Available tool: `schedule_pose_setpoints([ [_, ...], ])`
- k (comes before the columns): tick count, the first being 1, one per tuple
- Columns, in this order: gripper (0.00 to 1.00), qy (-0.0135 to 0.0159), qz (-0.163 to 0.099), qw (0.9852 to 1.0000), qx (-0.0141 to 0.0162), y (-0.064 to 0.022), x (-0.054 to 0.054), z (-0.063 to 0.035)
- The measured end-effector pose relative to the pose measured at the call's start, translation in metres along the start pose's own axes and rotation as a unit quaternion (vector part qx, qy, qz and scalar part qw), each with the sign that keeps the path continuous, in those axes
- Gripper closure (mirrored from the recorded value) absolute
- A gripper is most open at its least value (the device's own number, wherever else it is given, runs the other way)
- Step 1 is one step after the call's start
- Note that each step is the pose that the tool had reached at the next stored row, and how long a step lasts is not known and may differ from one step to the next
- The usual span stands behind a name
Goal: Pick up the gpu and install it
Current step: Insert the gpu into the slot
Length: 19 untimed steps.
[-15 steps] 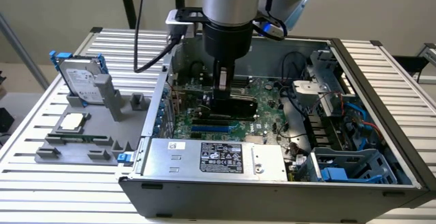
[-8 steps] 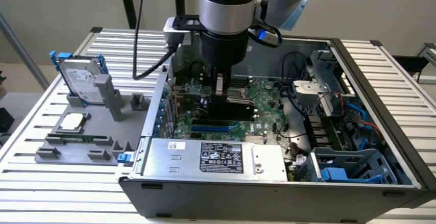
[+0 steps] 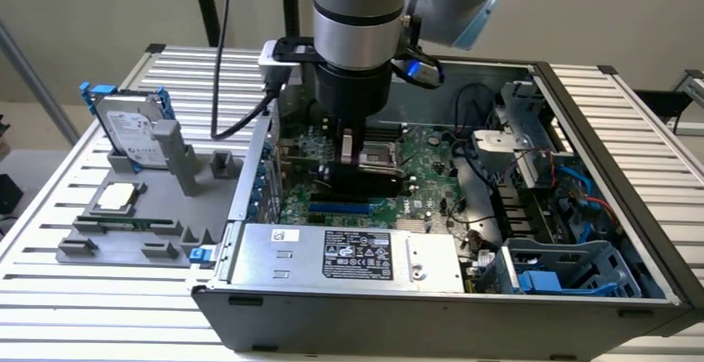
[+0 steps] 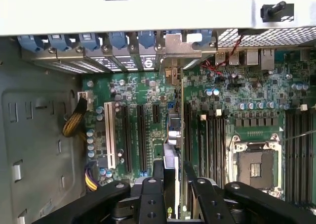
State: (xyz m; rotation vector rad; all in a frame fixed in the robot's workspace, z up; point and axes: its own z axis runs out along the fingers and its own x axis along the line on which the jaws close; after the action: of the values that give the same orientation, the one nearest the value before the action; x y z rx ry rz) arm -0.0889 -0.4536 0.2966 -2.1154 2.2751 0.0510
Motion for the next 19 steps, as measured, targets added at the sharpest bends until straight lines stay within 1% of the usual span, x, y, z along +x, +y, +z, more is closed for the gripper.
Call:
schedule_pose_setpoints([
  [6,0.73,-0.005,0.0,1.0,-0.0004,0.0028,0.001,0.0088],
  [9,0.73,-0.0067,0.0,1.0,-0.0005,0.0037,0.001,0.0128],
  [11,0.73,-0.0071,-0.001,1.0,-0.0005,0.0039,0.001,0.0146],
  [16,0.73,-0.0072,-0.007,0.9999,-0.0015,0.0038,0.003,0.0171],
  [19,0.73,-0.007,-0.009,0.9999,-0.0034,0.0037,0.004,0.0176],
])
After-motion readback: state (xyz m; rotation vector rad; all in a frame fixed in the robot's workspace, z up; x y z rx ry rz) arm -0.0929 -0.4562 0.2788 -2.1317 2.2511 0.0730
